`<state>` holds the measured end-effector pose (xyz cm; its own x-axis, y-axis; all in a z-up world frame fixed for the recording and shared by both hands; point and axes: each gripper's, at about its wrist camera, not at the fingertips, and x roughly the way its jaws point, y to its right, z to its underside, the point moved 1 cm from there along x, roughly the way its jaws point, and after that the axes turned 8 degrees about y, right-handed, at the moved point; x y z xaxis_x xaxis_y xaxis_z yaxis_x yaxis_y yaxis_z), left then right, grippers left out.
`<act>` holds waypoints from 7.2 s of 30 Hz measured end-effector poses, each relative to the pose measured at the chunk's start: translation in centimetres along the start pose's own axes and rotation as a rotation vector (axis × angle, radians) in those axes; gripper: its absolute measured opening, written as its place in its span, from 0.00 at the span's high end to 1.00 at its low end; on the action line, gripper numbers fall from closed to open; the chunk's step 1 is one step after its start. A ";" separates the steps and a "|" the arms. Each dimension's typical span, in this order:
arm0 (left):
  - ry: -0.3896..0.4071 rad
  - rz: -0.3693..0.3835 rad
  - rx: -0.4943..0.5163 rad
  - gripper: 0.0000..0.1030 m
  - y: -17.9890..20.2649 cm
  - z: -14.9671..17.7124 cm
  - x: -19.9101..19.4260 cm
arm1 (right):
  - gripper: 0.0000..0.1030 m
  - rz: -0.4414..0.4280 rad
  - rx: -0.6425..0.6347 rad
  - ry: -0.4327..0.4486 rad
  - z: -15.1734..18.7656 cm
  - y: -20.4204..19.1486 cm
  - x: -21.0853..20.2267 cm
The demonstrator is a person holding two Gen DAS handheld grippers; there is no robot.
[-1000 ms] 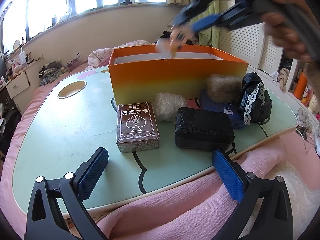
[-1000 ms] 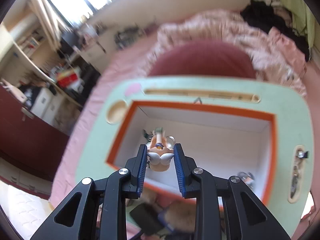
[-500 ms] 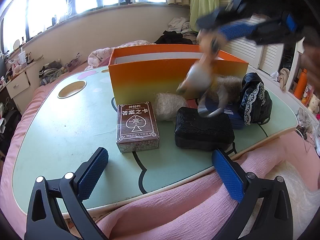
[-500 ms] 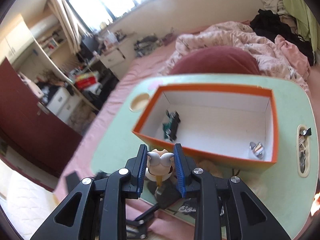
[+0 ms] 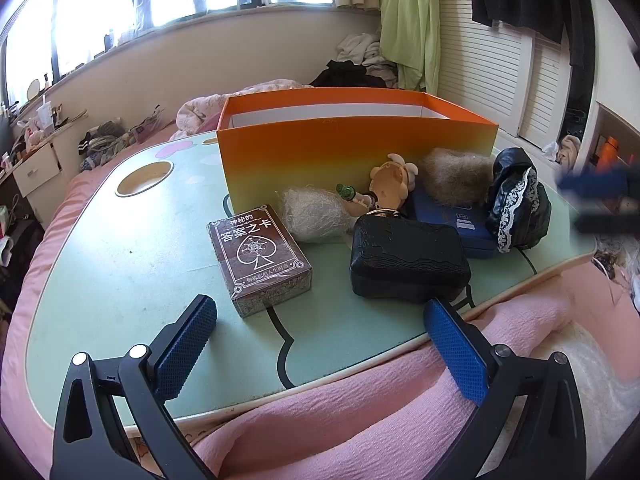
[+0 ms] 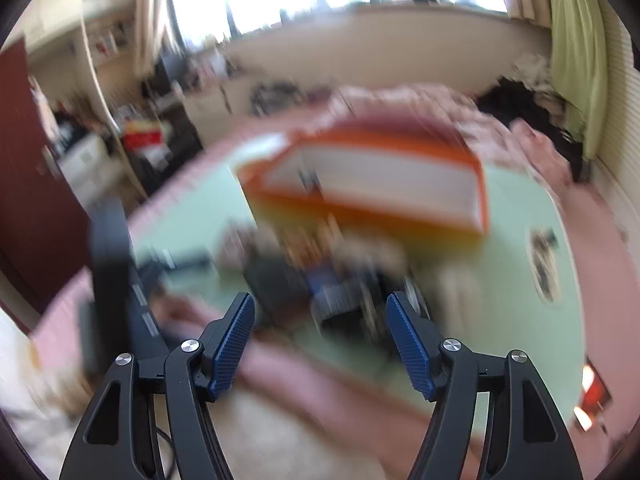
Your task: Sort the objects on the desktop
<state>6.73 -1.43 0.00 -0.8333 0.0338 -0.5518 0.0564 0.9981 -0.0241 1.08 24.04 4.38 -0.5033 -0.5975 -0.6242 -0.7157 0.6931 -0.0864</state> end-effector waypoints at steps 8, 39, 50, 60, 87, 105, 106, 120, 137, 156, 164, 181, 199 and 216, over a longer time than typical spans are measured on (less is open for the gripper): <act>0.000 -0.003 0.001 0.00 0.1 0.1 0.1 | 0.08 0.170 -0.048 0.016 3.8 1.1 5.4; 0.044 0.064 -0.056 0.65 -2.8 -5.9 -4.9 | 0.00 0.156 -0.075 0.116 4.5 0.8 4.3; -0.450 0.004 -0.067 0.65 -1.8 -15.8 10.0 | 0.00 0.156 -0.075 0.117 4.6 0.9 4.3; -0.558 -0.214 0.145 0.66 0.2 -13.3 15.3 | 0.00 0.159 -0.076 0.119 4.7 1.0 4.3; -0.494 0.052 0.067 0.75 1.4 -13.3 16.3 | 0.00 0.161 -0.075 0.122 4.5 1.0 4.1; -0.080 0.344 -0.195 0.78 -2.1 -12.5 0.3 | 0.00 0.161 -0.074 0.123 4.3 1.0 4.2; -0.084 0.359 -0.217 0.78 -2.2 -11.9 0.0 | 0.00 0.161 -0.074 0.123 4.4 1.0 4.2; -0.078 0.323 -0.180 0.71 -0.5 -4.9 0.6 | 0.00 0.159 -0.074 0.125 4.2 0.8 4.2; 0.108 0.213 -0.318 0.27 -7.9 -7.1 -4.7 | 0.00 0.006 -0.118 0.012 0.9 1.3 -0.8; -0.060 0.123 -0.382 0.26 -7.9 -10.0 5.7 | 0.30 -0.068 0.596 -0.022 -9.7 11.6 11.5; -0.032 0.097 -0.437 0.26 -10.5 -10.7 6.5 | 0.30 -0.065 0.564 -0.052 -12.6 13.0 14.2; 0.040 0.095 -0.057 0.25 -3.5 -0.2 -6.3 | 0.14 0.037 0.058 0.042 1.4 4.8 0.6; -0.023 0.044 -0.113 0.25 -1.5 -1.6 1.2 | 0.22 0.059 0.101 0.066 -3.0 4.6 9.1; -0.026 -0.065 -0.036 0.00 -0.5 1.4 -0.8 | 0.00 0.156 0.030 0.117 3.1 1.9 5.6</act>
<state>8.11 -2.05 -0.75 -0.8197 -0.0320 -0.5718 -0.0173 0.9994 -0.0312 -1.63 23.23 -1.71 -0.6609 -0.5233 -0.5379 -0.6107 0.7916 -0.0198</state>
